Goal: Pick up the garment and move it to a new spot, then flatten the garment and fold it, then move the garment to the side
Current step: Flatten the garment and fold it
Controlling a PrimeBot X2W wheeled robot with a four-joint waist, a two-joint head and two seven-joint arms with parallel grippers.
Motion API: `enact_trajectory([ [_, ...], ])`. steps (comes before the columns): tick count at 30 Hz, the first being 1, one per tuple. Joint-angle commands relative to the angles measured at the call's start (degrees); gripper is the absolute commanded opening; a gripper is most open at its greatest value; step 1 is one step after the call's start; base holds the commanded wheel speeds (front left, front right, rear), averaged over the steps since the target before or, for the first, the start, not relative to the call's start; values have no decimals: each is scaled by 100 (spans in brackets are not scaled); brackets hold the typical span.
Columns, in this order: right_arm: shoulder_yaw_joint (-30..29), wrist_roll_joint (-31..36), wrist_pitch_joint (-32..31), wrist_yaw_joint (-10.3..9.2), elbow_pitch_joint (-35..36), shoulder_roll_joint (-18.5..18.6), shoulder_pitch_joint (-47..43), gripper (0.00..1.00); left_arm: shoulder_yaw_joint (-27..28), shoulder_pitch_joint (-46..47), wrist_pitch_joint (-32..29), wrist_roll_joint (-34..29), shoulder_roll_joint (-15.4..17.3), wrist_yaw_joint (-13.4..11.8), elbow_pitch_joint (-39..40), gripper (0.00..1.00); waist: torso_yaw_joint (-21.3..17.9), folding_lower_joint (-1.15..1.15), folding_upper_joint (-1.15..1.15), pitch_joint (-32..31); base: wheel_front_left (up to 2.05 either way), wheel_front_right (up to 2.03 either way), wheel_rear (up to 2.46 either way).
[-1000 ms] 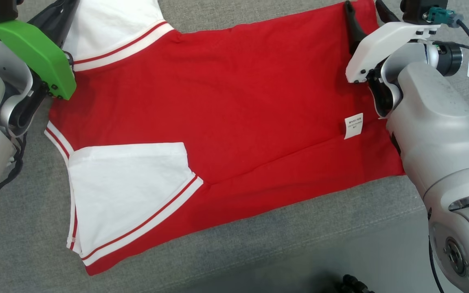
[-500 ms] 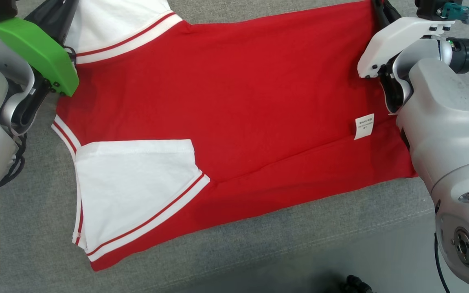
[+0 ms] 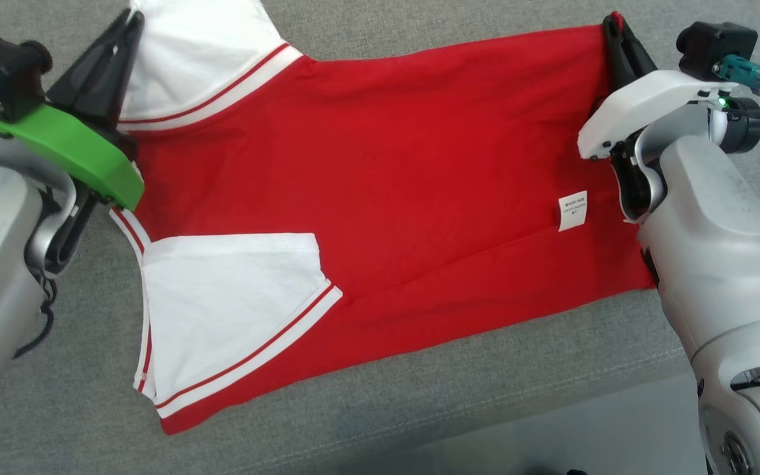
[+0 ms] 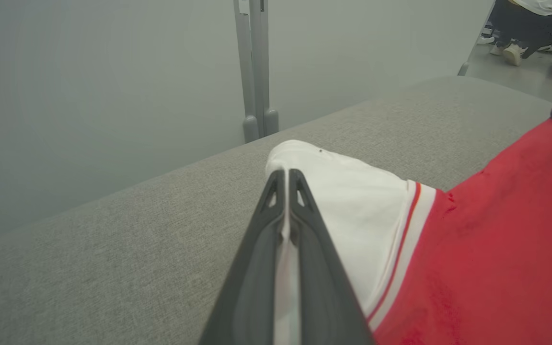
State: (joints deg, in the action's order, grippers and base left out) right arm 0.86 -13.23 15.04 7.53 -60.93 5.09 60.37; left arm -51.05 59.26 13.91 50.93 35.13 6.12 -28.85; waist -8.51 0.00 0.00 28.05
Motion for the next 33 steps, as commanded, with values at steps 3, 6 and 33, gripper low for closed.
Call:
enact_trajectory([
  [3, 256, -307, 20, -8, 405, 132, -457, 0, 57, -428, 104, -268, 76, -226, 381, 0, -6, 0, 0, -244, 0, 0, 0],
  [6, 508, -621, 20, -8, 745, 277, -853, 0, 244, -854, 133, -470, 83, -456, 828, 0, 37, 0, 0, -392, 0, 0, 0],
  [33, 1582, -2576, 22, -8, 2138, 1383, -2986, 0, 2237, -4656, 121, -2131, -1497, -268, 2247, 0, 485, 0, 0, -1429, 0, 0, 0],
])
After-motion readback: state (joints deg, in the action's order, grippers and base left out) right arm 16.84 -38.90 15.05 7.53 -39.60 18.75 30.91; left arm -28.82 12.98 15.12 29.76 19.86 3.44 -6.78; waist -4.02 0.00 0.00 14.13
